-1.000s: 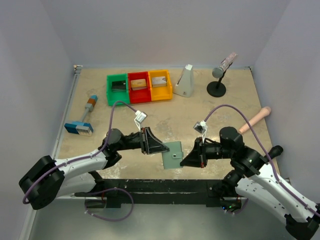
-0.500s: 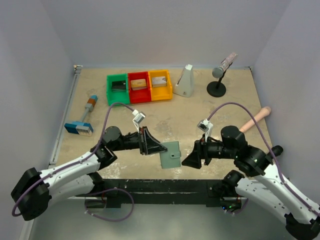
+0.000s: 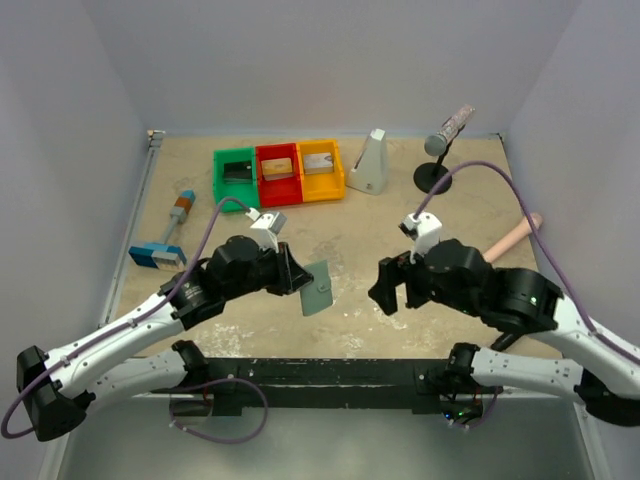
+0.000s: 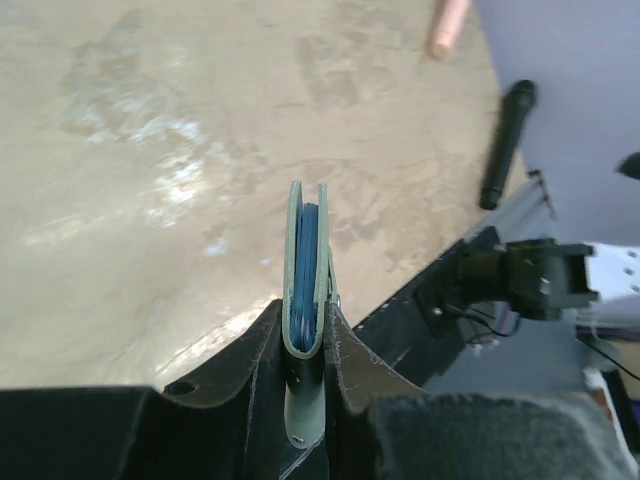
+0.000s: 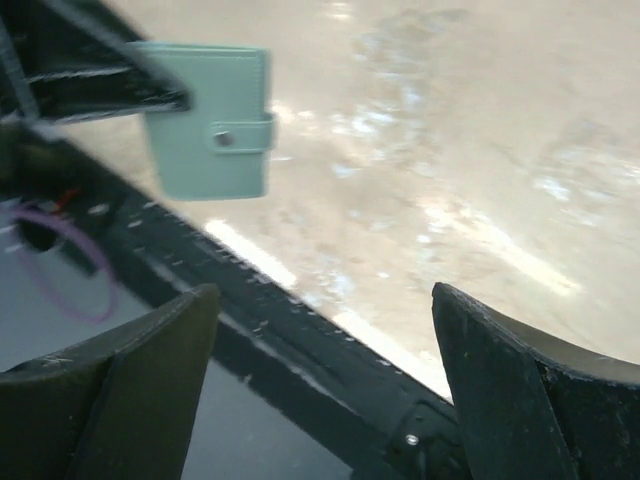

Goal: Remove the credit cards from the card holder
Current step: Open the card holder at the center of the board.

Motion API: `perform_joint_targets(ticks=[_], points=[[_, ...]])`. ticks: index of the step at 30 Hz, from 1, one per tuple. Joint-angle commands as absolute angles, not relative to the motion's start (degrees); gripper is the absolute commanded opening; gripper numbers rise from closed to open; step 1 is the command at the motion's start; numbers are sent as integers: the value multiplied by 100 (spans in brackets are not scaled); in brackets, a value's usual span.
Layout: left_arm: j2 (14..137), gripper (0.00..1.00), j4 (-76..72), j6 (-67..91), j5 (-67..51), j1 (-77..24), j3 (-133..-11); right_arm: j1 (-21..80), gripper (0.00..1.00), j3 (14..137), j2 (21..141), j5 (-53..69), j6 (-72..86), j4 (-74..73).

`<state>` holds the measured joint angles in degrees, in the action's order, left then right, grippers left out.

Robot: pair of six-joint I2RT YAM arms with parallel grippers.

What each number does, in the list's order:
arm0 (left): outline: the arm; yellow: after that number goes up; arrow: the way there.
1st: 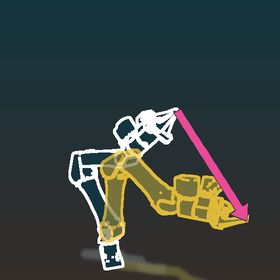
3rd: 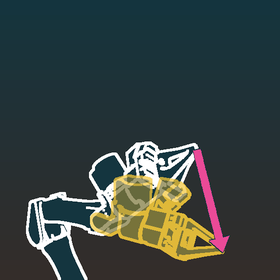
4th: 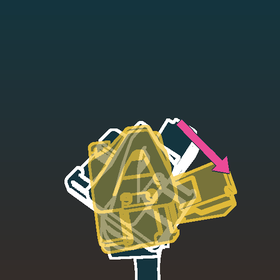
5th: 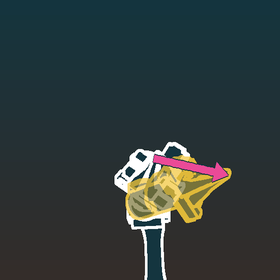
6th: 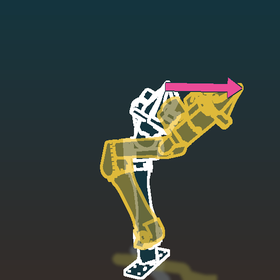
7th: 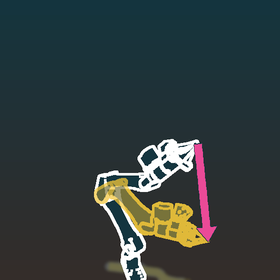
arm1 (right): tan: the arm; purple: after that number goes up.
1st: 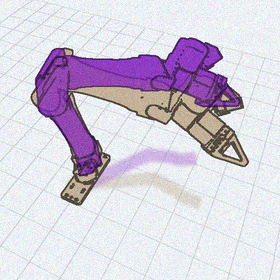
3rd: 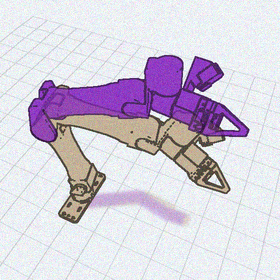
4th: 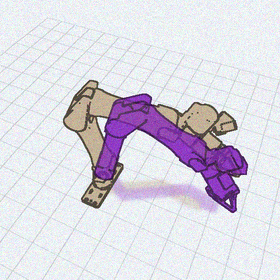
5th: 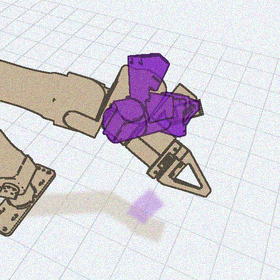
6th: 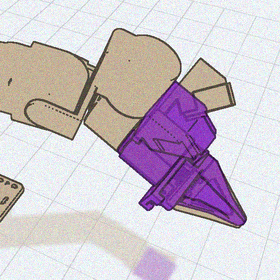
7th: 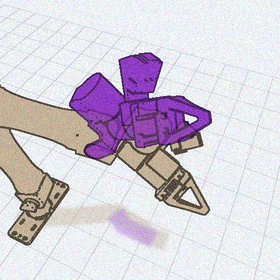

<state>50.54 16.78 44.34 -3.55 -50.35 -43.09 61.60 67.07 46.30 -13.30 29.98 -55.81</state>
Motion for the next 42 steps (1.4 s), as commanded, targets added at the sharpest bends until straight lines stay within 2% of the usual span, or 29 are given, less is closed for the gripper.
perform_joint_targets(ticks=[1,3,5,14,17,20,21,25,29,42], points=[[5474,0,3495,4755,1492,-5387,-5350,6950,92,7758,6009,-4461,3795,-7028],[5633,0,3717,4790,1661,-5536,-5580,7188,98,8216,6554,-4964,4182,-7487],[5555,0,3613,4842,1626,-5590,-5572,7242,99,8445,6828,-5019,4359,-7541],[5686,0,3638,5431,1363,-5616,-5862,7286,99,7244,6399,-4474,4183,-4767],[5844,0,3630,5703,1214,-5642,-5985,7286,99,7101,6433,-4255,4202,-4369],[5915,0,3586,5906,1011,-5651,-6020,7304,99,7530,6696,-3755,3763,-4683],[5941,0,3603,5967,941,-5651,-6073,7339,97,7619,6776,-3709,3727,-4902],[6029,0,3937,6152,800,-5651,-6266,7497,86,7278,6619,-3569,3174,-4265],[6047,0,3990,6363,607,-5651,-6319,7523,75,7417,6846,-3446,3155,-4464],[6038,0,3911,6715,211,-5651,-6328,7699,58,7427,7242,-3348,3217,-4465]])
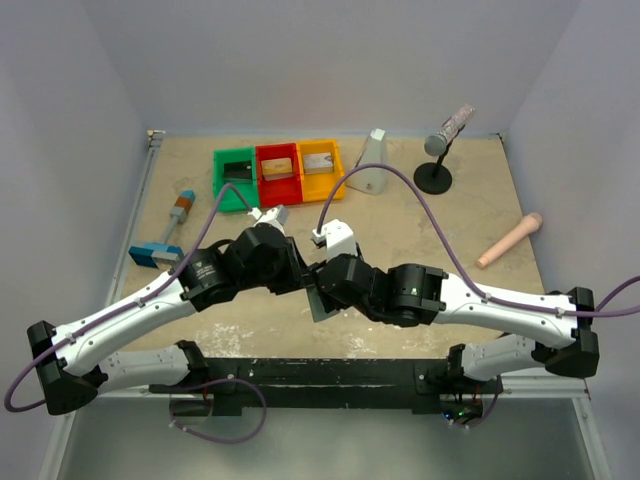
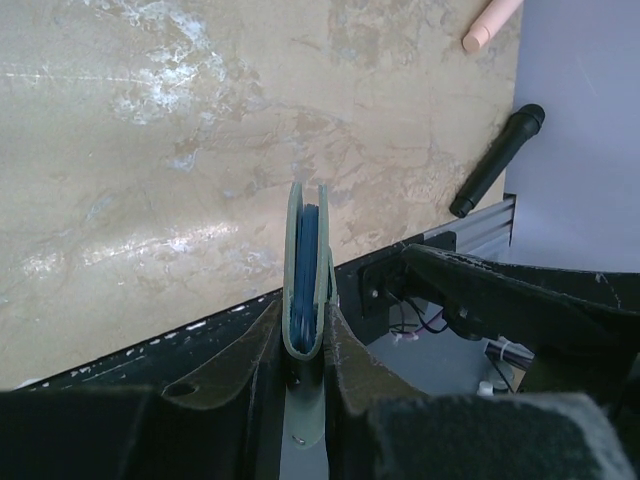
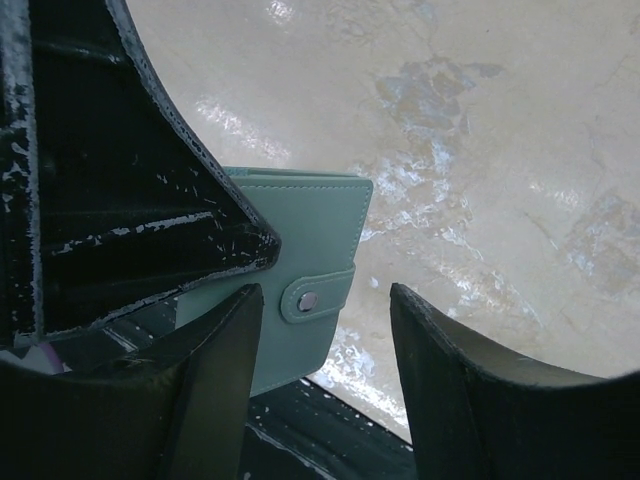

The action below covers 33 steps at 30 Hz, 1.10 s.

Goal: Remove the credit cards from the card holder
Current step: Open the card holder at the center of the board.

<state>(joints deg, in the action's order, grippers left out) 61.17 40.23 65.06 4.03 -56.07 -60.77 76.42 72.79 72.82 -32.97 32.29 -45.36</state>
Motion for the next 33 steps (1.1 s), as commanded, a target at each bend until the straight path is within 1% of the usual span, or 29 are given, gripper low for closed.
perform_joint_targets(ticks=[1,4,19,24,33], points=[[6029,0,3902,6741,211,-5651,-6311,7708,56,7444,7260,-3375,3234,-4526],[6003,0,3876,6803,185,-5651,-6276,7725,51,7514,7347,-3471,3313,-4719],[5889,0,3683,6926,123,-5651,-6179,7928,47,7787,7743,-3779,3498,-5316],[5845,0,3639,6943,79,-5651,-6170,7980,44,8112,8094,-3972,3612,-5782],[5739,0,3595,6926,35,-5651,-6170,7989,37,8288,8358,-4034,3753,-6090]])
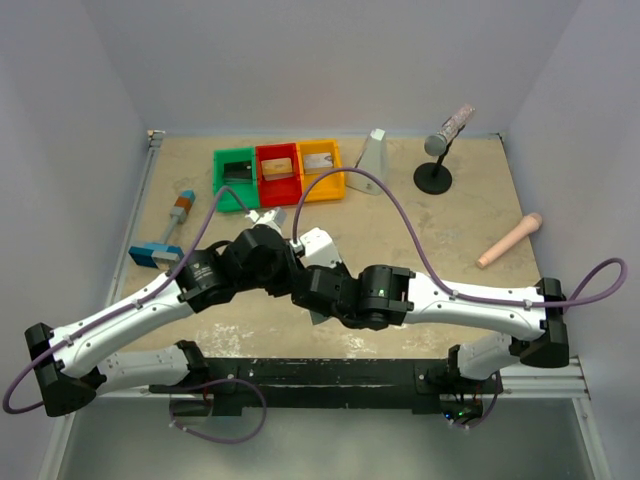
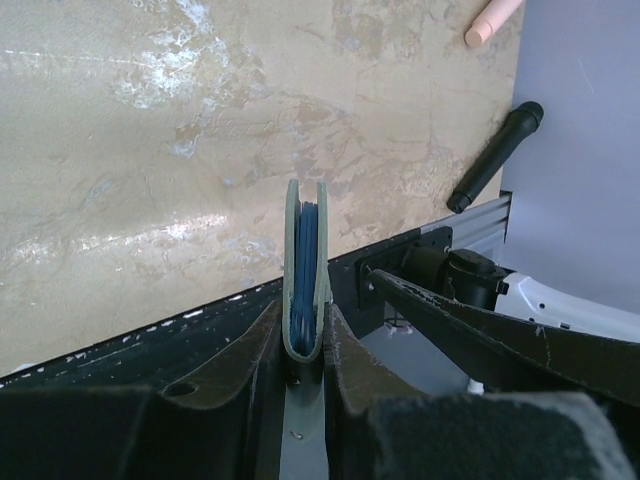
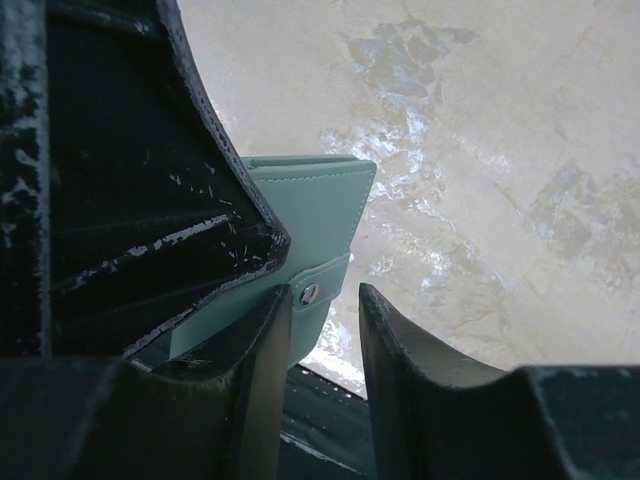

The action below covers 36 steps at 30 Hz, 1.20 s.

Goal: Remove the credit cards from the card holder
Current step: Open the card holder at the center of the board.

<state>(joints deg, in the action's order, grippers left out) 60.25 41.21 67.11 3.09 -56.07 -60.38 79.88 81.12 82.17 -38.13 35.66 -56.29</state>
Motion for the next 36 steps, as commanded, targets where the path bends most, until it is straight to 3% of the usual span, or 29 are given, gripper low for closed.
perform_joint_targets(ticks=[1,23,26,31,36], points=[[5731,0,3595,6917,26,-5651,-6170,7998,36,8305,8376,-4017,3779,-6134],[5590,0,3638,6899,105,-5651,-5994,7980,11,8385,8358,-4245,4104,-6530],[5590,0,3674,6899,140,-5651,-5977,7980,13,8376,8306,-4298,4140,-6557],[5616,0,3700,6917,114,-5651,-6029,8051,36,7885,7806,-4254,3640,-5706],[5695,0,3770,6900,79,-5643,-6143,8261,45,7682,7532,-4377,3218,-5300]])
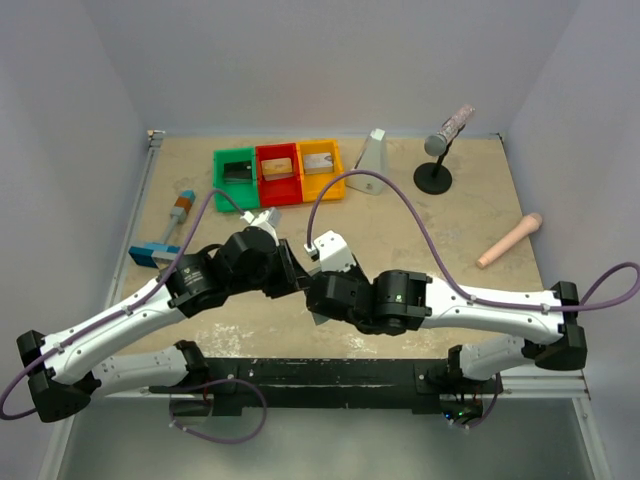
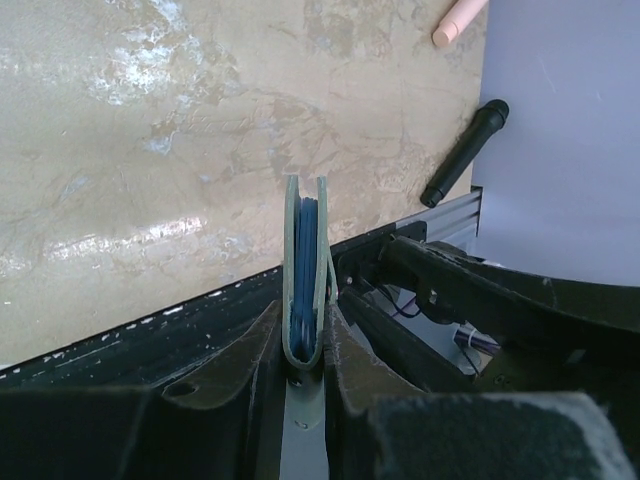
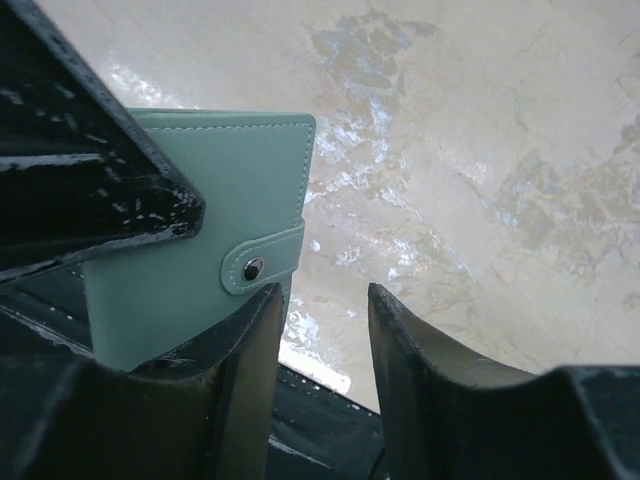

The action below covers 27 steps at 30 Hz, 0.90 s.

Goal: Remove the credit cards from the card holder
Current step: Open the card holder at the center of the board.

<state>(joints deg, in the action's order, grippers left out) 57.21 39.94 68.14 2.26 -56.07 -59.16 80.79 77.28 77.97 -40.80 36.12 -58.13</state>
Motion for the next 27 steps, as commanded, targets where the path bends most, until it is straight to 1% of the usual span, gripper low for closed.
perform_joint_targets(ticks=[1,7,12,20,27], points=[[5713,0,3788,6899,79,-5651,-6178,8323,45,7682,7515,-4455,3182,-5265],[5774,0,3823,6891,44,-5634,-6240,8481,47,7594,7488,-4439,2945,-5010],[5774,0,3788,6891,26,-5642,-6284,8508,46,7743,7752,-4561,3111,-5325],[5775,0,3665,6926,-299,-5643,-6258,8508,39,8209,8182,-4913,3550,-6125],[5766,0,3551,6926,-439,-5643,-6144,8499,34,8349,8253,-5089,3691,-6363]])
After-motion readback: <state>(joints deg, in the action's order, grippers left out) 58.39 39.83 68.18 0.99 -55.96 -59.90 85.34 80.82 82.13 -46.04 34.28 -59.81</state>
